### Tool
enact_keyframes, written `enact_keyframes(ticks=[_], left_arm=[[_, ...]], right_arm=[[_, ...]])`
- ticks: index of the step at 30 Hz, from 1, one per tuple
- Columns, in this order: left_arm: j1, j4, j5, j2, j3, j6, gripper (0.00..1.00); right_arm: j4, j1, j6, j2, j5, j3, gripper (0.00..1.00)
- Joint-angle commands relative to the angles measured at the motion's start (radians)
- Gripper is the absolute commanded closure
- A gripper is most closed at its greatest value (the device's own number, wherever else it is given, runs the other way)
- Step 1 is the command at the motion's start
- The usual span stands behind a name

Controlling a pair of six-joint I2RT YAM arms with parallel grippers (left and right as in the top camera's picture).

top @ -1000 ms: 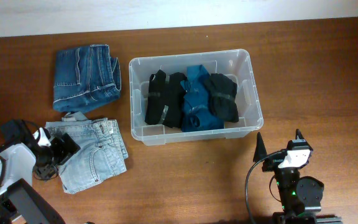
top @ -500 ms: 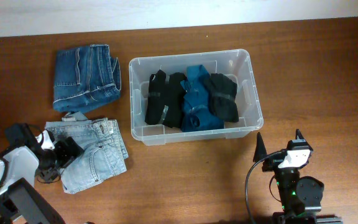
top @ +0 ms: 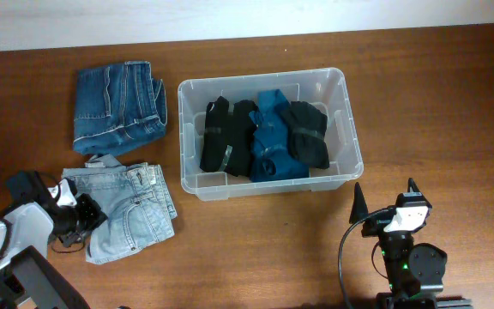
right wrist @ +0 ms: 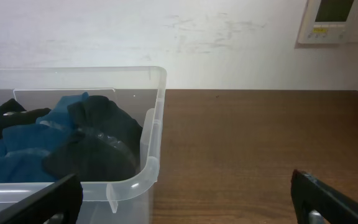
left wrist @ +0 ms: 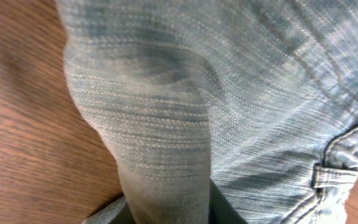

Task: Pack container

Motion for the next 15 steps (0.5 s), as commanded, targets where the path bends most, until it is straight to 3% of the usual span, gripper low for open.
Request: enact_keyframes(ticks=[1, 8, 15], left_arm=[[0.002, -0.001, 0.000, 0.001, -0.003, 0.002, 0.99], [0.002, -0.089, 0.086, -0.014, 0.114, 0.003, 0.99], [0.001, -0.251, 0.232, -0.089, 0.340, 0.003, 0.99]], right_arm=[[-0.005, -0.006, -0.004, -0.009, 0.004, -0.005, 0.02], [-0.005, -0.006, -0.004, -0.008, 0.004, -0.005, 0.02], [-0.005, -0.006, -0.003, -0.009, 0.004, -0.005, 0.02]])
